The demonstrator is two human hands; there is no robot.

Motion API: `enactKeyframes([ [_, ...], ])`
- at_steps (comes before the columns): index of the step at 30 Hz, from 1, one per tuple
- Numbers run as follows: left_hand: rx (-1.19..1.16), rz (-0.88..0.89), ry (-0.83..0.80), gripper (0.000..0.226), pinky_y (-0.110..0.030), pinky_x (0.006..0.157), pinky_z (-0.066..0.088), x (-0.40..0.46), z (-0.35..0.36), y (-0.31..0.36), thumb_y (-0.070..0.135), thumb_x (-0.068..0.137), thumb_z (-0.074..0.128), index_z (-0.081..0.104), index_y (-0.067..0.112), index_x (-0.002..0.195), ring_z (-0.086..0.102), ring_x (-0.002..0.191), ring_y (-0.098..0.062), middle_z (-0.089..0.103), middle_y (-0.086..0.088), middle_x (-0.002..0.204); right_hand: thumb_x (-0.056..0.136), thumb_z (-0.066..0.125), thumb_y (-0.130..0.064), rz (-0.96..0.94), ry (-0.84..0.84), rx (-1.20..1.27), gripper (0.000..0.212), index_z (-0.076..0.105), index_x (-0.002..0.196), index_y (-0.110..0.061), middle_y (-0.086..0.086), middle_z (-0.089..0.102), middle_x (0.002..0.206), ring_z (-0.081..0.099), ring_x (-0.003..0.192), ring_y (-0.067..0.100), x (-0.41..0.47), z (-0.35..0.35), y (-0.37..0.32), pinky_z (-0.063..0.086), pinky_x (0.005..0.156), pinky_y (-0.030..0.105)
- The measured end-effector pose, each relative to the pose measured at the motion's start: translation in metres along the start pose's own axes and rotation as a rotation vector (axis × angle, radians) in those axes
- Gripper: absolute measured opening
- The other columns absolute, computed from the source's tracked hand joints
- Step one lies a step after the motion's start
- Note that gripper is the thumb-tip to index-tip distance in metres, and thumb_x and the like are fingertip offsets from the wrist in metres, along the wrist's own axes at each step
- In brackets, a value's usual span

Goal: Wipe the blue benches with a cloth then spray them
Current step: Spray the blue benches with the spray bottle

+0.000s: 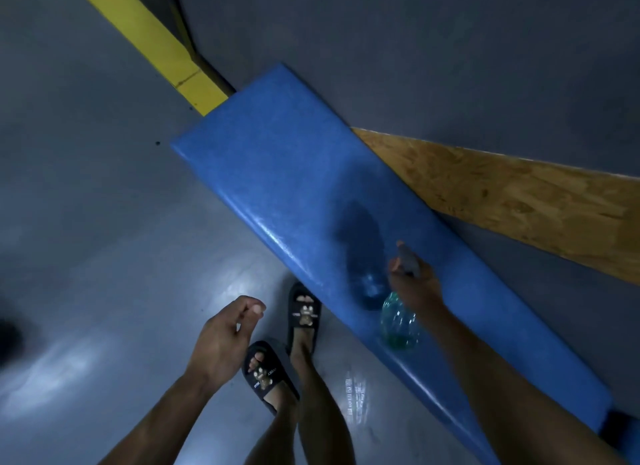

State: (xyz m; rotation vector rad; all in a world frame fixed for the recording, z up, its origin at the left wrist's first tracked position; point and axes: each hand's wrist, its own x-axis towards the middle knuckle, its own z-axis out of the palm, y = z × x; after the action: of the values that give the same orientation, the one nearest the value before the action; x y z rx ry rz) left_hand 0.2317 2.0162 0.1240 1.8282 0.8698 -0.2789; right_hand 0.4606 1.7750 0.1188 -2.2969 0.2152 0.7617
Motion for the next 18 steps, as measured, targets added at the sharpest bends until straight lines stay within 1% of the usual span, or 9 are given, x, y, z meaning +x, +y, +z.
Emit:
enactKeyframes([
  [2, 0.002, 0.002, -0.006, 0.017, -0.010, 0.074, 0.041, 0.007, -0.003, 0.005, 0.039, 0.100, 0.049, 0.063, 0.033, 0.092, 0.062, 0.094, 0.006, 0.070, 0.018, 0.095, 0.095, 0.057, -0.018, 0.000, 0.038, 0.017, 0.034, 0.056, 0.129, -0.024, -0.005, 0.059, 0.114, 0.053, 0.100, 0.009, 0.021, -0.015, -0.016, 0.040, 0.081, 0.023],
  [6, 0.014, 0.014, -0.004, 0.018, -0.008, 0.074, 0.040, 0.026, -0.013, 0.017, 0.041, 0.100, 0.047, 0.062, 0.033, 0.092, 0.061, 0.095, 0.008, 0.069, 0.020, 0.095, 0.093, 0.060, -0.019, 0.076, 0.105, -0.018, 0.013, 0.055, 0.104, -0.024, 0.000, 0.059, 0.099, 0.058, 0.094, 0.021, 0.045, -0.020, -0.041, 0.041, 0.077, 0.028],
  [7, 0.021, 0.017, -0.004, 0.018, -0.006, 0.073, 0.039, 0.031, -0.016, 0.021, 0.040, 0.100, 0.048, 0.062, 0.033, 0.092, 0.060, 0.095, 0.008, 0.068, 0.021, 0.095, 0.091, 0.061, -0.016, 0.082, 0.139, -0.023, 0.009, 0.057, 0.097, -0.021, 0.002, 0.061, 0.096, 0.061, 0.098, 0.026, 0.045, -0.016, -0.045, 0.043, 0.078, 0.030],
  [9, 0.021, 0.020, 0.003, 0.018, -0.006, 0.073, 0.039, 0.040, -0.020, 0.026, 0.040, 0.100, 0.047, 0.062, 0.032, 0.092, 0.060, 0.095, 0.009, 0.068, 0.022, 0.095, 0.085, 0.064, -0.014, -0.042, 0.161, -0.079, 0.015, 0.066, 0.100, -0.014, 0.009, 0.068, 0.103, 0.063, 0.106, 0.029, 0.039, -0.001, -0.039, 0.048, 0.088, 0.036],
  [10, 0.013, 0.018, 0.009, 0.019, -0.009, 0.074, 0.040, 0.045, -0.021, 0.028, 0.041, 0.100, 0.048, 0.062, 0.032, 0.093, 0.061, 0.094, 0.008, 0.068, 0.023, 0.095, 0.083, 0.063, -0.017, -0.119, 0.084, -0.166, 0.022, 0.068, 0.104, -0.015, 0.009, 0.069, 0.104, 0.064, 0.103, 0.022, 0.031, 0.007, -0.038, 0.048, 0.089, 0.034],
  [12, 0.002, 0.005, 0.011, 0.019, -0.014, 0.076, 0.042, 0.052, -0.024, 0.031, 0.042, 0.100, 0.048, 0.063, 0.031, 0.093, 0.061, 0.094, 0.006, 0.068, 0.022, 0.095, 0.072, 0.058, -0.018, -0.191, -0.117, -0.232, 0.033, 0.068, 0.102, -0.027, -0.005, 0.069, 0.091, 0.062, 0.081, -0.003, 0.007, 0.023, -0.037, 0.046, 0.078, 0.017],
  [14, 0.004, -0.005, 0.012, 0.019, -0.015, 0.076, 0.043, 0.057, -0.025, 0.033, 0.041, 0.100, 0.049, 0.063, 0.031, 0.093, 0.062, 0.094, 0.006, 0.068, 0.020, 0.094, 0.069, 0.058, -0.013, -0.231, -0.234, -0.209, 0.046, 0.068, 0.110, -0.031, -0.014, 0.066, 0.087, 0.058, 0.079, -0.007, -0.018, 0.041, -0.035, 0.042, 0.078, 0.012],
  [16, 0.006, -0.012, 0.019, 0.018, -0.015, 0.075, 0.043, 0.064, -0.027, 0.034, 0.039, 0.100, 0.050, 0.063, 0.030, 0.093, 0.062, 0.093, 0.005, 0.069, 0.019, 0.094, 0.068, 0.057, -0.025, -0.193, -0.302, -0.134, 0.044, 0.069, 0.109, -0.037, -0.013, 0.068, 0.083, 0.062, 0.076, -0.003, -0.037, 0.060, -0.030, 0.051, 0.076, 0.024],
  [18, 0.013, -0.022, 0.028, 0.016, -0.016, 0.074, 0.043, 0.071, -0.030, 0.036, 0.038, 0.100, 0.051, 0.063, 0.031, 0.092, 0.063, 0.093, 0.004, 0.069, 0.019, 0.093, 0.069, 0.052, -0.039, -0.155, -0.339, -0.093, 0.031, 0.069, 0.095, -0.040, -0.011, 0.063, 0.070, 0.059, 0.065, 0.005, -0.043, 0.076, -0.028, 0.054, 0.068, 0.039],
])
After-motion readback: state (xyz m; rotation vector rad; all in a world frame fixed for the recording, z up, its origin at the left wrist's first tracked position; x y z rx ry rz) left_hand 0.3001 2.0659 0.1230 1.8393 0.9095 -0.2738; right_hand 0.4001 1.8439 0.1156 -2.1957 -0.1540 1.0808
